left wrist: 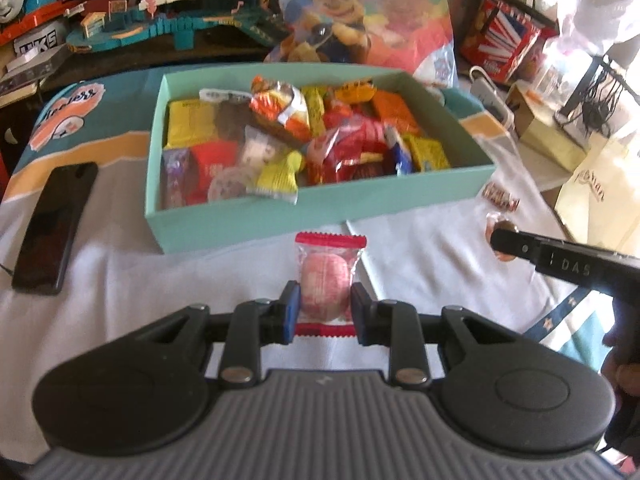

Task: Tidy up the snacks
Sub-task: 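Place the chocolate egg in the box with the right gripper while the left places the pink candy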

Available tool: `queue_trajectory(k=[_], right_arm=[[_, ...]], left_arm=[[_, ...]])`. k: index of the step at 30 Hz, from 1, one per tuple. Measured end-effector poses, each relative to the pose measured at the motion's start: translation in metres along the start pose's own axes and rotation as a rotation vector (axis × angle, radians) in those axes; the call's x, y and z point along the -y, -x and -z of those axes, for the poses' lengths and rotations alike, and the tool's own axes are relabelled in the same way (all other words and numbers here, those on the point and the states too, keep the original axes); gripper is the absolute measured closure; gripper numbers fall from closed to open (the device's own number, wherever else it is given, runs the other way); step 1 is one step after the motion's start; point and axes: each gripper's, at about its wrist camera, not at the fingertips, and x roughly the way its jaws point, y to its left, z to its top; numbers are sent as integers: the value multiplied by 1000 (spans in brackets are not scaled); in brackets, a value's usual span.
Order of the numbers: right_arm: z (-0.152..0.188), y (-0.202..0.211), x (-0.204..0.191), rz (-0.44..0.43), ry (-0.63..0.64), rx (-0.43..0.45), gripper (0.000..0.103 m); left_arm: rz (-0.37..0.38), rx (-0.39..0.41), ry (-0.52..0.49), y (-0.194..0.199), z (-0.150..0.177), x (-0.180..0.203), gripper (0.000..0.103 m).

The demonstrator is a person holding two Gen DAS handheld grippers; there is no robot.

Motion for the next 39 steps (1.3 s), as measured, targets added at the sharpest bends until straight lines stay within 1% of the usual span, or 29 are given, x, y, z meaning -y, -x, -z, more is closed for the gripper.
queue_trajectory(k=[13,19,23,29,32,35,39], right_arm=[[-38,5,-14,5,47,68,75],[-56,0,-14,12,49,91,75],[-71,-7,-8,22,35,99,75],[-100,-25,13,35,-12,97,75],[-111,-39,23,35,-26,86,75],[-118,-54,30,35,-36,73,75],[-130,-77,37,27,-44,54,75]], left_arm=[[31,66,-3,3,-44,5,77],[32,77,-1,-4,-62,2,77],[22,91,3,-8,-80,-4,77],[22,102,41,-18,-109,-17,77],[26,99,49,-27,-119,-17,77],[31,88,48,-38,-126,-15,77],[39,62,42,-55,-127,-9,76]])
